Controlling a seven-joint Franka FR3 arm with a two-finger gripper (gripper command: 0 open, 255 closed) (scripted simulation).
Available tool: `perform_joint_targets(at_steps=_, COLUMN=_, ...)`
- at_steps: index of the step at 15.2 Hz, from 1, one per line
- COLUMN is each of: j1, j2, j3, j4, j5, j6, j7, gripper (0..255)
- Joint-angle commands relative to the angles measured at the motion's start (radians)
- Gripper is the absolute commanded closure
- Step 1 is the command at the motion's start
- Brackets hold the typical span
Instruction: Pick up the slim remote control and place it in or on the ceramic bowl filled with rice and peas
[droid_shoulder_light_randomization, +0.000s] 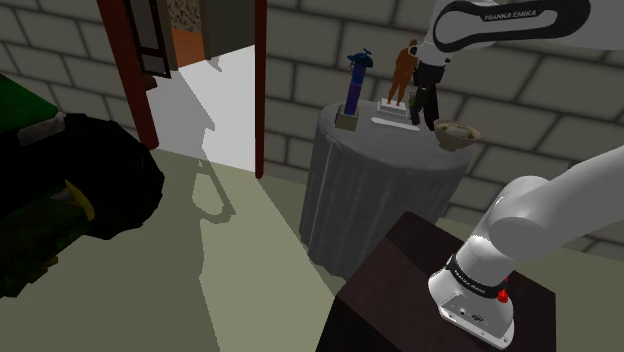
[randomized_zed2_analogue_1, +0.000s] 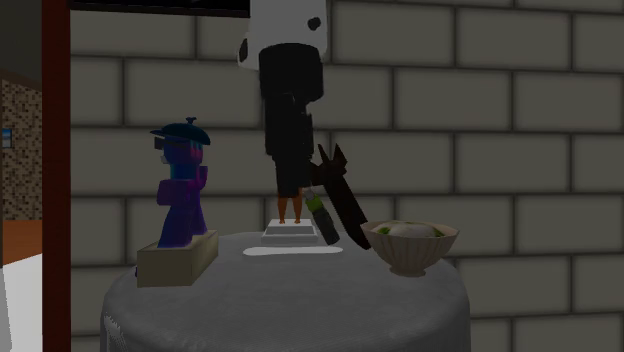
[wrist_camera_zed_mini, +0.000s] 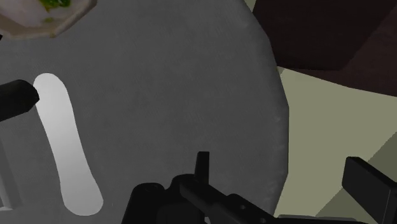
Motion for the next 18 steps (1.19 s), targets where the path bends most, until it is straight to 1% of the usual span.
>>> perform_joint_targets(at_steps=1, j1=0.004, j2=0.064, j3=-0.052, j4=0.036, j5=0.008, j6=0.036, j7=-0.066, gripper=0)
perform_joint_targets(at_steps=4, j1=0.013, j2=0.17, j3=-0.125, j4=0.097, j5=0.041, j6=0.086, j7=-0.165, gripper=0)
perform_joint_targets(at_steps=6, j1=0.019, j2=0.248, j3=-0.173, j4=0.145, j5=0.077, j6=0.114, j7=-0.237, gripper=0)
perform_joint_targets(at_steps=8, j1=0.023, j2=0.332, j3=-0.217, j4=0.198, j5=0.126, j6=0.137, j7=-0.314, gripper=0)
perform_joint_targets(at_steps=11, j1=0.017, j2=0.472, j3=-0.271, j4=0.291, j5=0.223, j6=0.159, j7=-0.439, gripper=0)
perform_joint_targets(at_steps=14, j1=-0.016, j2=0.623, j3=-0.3, j4=0.4, j5=0.339, j6=0.16, j7=-0.566, gripper=0)
perform_joint_targets(at_steps=16, j1=-0.056, j2=0.725, j3=-0.301, j4=0.483, j5=0.416, j6=0.148, j7=-0.644, gripper=0)
perform_joint_targets(at_steps=18, j1=-0.108, j2=0.824, j3=-0.289, j4=0.574, j5=0.486, j6=0.128, j7=-0.71, gripper=0)
